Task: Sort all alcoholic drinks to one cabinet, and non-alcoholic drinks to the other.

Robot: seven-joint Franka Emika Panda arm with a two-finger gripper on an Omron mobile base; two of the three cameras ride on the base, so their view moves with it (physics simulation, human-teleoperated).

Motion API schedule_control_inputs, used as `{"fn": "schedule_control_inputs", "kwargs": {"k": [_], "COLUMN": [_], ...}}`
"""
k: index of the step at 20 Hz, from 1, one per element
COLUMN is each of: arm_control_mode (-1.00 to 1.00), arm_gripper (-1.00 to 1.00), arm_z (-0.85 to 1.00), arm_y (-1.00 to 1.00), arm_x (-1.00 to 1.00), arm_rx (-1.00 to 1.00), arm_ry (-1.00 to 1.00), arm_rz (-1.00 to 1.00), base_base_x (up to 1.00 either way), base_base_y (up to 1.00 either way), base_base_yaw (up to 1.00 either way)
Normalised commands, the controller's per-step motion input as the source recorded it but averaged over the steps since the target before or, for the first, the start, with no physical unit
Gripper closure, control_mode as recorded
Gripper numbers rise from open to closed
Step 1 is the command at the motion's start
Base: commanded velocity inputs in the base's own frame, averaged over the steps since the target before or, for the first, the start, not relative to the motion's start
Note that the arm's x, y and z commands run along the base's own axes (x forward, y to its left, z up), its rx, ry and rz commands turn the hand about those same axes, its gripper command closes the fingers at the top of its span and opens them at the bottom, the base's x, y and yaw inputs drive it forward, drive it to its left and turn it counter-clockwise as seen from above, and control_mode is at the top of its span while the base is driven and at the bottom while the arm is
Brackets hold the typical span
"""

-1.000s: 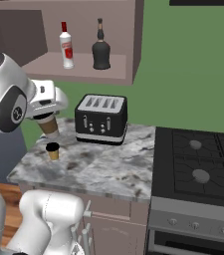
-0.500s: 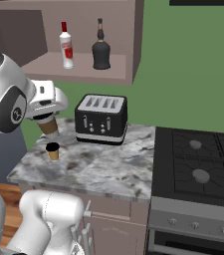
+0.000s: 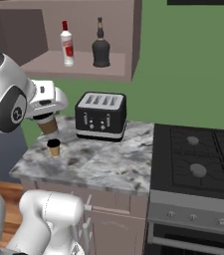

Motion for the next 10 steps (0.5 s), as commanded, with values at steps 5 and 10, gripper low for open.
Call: {"fn": "schedule_control_inputs", "kwargs": {"k": [5, 10], "arm_control_mode": [1.00, 1.00], "arm_gripper": [1.00, 1.00], "arm_z": [0.00, 0.00], "arm_y": [0.00, 0.00], "arm_x": [0.00, 0.00], "arm_rx": [0.00, 0.00], "arm_ry": [0.00, 0.00], "arm_rz": [0.00, 0.00], "base_base_x": [-0.47, -0.35], "base_base_y": [-0.25, -0.35], "base_base_yaw": [-0.05, -0.04]}}
